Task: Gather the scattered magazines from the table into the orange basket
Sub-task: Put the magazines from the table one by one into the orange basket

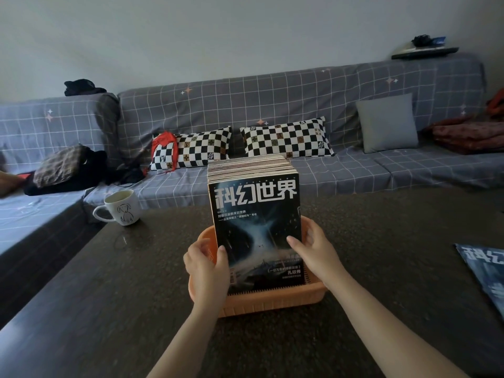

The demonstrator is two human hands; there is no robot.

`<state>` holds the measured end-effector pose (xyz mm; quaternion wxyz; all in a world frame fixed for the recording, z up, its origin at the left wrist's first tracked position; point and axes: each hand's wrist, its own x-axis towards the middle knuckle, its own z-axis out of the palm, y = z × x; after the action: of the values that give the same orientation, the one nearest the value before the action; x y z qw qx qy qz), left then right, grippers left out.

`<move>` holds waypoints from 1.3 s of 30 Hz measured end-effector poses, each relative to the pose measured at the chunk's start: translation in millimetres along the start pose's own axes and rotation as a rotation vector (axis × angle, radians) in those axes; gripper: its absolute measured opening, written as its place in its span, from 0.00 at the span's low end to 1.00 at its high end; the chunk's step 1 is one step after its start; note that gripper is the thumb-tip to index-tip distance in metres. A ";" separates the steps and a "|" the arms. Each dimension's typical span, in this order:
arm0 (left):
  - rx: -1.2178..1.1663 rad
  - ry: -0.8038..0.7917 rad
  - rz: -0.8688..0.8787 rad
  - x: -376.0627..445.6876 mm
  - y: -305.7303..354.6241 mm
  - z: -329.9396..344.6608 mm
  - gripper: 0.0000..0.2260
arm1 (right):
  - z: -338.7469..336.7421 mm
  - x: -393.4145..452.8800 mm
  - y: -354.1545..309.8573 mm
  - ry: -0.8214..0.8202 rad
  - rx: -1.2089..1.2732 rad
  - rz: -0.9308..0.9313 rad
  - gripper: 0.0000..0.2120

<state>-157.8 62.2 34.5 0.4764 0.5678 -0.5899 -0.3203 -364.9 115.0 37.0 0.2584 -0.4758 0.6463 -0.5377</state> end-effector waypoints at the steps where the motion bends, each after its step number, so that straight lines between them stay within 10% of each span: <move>1: 0.010 0.013 0.008 -4.9 1.5 -0.5 0.11 | -2.7 -6.5 -1.9 0.003 0.018 -0.008 0.28; 24: -0.038 -0.736 0.187 -182.4 91.5 213.2 0.09 | -216.0 -137.8 111.1 0.549 -0.274 0.236 0.09; 39: 0.105 -1.038 0.007 -262.1 114.3 340.0 0.20 | -348.1 -154.5 202.7 0.602 -0.965 0.639 0.34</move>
<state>-540.2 279.5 -28.4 0.0932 0.3555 -0.7655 -0.5281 -663.8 403.0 -80.9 -0.0295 -0.1515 0.9689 -0.1936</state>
